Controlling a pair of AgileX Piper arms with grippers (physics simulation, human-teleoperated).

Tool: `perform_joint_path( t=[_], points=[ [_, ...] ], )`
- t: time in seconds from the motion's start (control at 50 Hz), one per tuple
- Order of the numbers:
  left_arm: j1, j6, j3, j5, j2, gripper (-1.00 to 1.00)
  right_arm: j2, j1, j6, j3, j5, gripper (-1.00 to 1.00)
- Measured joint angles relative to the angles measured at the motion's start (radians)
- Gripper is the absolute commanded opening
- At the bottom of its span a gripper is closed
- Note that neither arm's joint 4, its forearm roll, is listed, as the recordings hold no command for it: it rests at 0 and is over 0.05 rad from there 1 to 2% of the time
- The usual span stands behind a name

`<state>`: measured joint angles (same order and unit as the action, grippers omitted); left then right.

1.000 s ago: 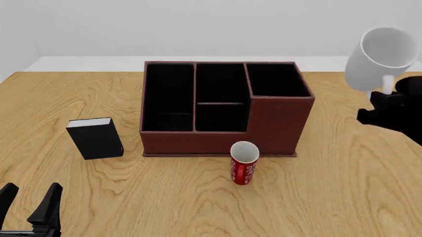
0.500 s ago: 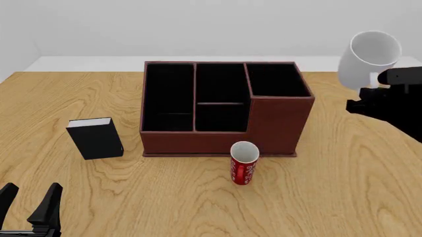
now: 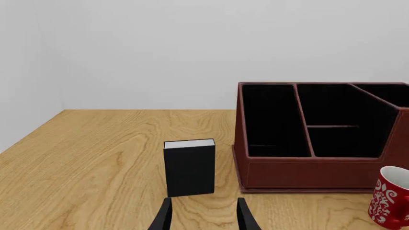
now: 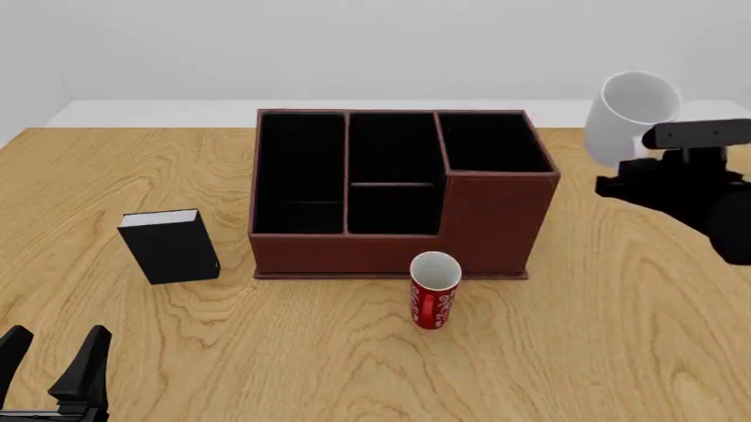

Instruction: Pick up the white mug and place it to the right of the caddy.

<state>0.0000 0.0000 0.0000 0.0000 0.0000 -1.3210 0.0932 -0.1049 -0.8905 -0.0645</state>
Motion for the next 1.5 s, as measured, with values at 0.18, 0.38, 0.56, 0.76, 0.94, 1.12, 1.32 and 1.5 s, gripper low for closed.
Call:
perform_joint_path(
  t=[0.18,0.38,0.56,0.76,0.94,1.12,1.32,1.5],
  points=[
    [0.000,0.000,0.000,0.000,0.000,1.00,-0.044,-0.003,0.011,-0.008,0.013,-1.00],
    [0.000,0.000,0.000,0.000,0.000,1.00,-0.078,-0.007,0.023,0.013,0.035,-1.00],
    [0.000,0.000,0.000,0.000,0.000,1.00,-0.109,-0.003,0.033,0.026,0.047,-1.00],
    [0.000,0.000,0.000,0.000,0.000,1.00,-0.137,0.004,0.046,0.041,0.065,-1.00],
    [0.000,0.000,0.000,0.000,0.000,1.00,-0.157,0.007,0.059,0.056,0.081,-1.00],
    [0.000,0.000,0.000,0.000,0.000,1.00,-0.175,0.007,0.070,0.069,0.096,-1.00],
    [0.000,0.000,0.000,0.000,0.000,1.00,-0.190,0.007,0.076,0.086,0.112,-1.00],
    [0.000,0.000,0.000,0.000,0.000,1.00,-0.203,0.007,0.083,0.099,0.127,-1.00]
  ],
)
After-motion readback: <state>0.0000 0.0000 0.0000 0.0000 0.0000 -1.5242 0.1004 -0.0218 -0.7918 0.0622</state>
